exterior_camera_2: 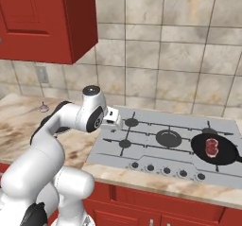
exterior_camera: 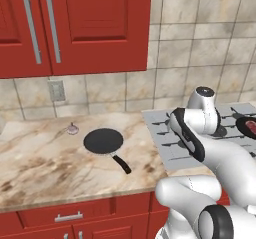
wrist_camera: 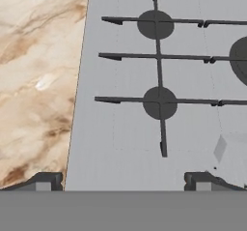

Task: Place both pans onto different burners. Then place the garlic and the steak on different pans.

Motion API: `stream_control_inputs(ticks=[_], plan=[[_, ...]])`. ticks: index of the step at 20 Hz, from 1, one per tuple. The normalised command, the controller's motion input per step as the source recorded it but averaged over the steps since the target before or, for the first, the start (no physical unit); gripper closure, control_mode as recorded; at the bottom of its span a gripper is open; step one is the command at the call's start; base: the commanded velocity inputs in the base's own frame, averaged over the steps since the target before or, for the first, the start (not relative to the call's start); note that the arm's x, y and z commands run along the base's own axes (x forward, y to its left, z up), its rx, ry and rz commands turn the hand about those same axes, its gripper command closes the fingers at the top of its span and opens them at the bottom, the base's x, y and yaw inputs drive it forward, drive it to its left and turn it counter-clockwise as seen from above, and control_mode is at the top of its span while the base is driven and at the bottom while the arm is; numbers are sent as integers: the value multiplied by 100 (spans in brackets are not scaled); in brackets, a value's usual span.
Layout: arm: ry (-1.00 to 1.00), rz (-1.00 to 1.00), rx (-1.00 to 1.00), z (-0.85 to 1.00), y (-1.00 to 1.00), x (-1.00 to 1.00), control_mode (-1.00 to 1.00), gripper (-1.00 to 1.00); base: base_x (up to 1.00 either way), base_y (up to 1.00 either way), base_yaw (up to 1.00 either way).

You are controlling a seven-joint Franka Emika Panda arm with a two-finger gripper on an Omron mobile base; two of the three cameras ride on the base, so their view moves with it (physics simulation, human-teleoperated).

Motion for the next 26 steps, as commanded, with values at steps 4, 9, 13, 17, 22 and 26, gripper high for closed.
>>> stream_control_inputs(ticks=[4,9,13,17,22,26], plan=[[0,0,0,0,0,0,100,-100,48,16,-8],[0,0,0,0,0,0,100,-100,41,19,-11],[0,0,0,0,0,0,100,-100,41,5,-5],[0,0,0,0,0,0,100,-100,41,13,-8],[0,0,0,0,0,0,100,-100,35,17,-12],[0,0,0,0,17,16,-100,-100,15,3,-2]])
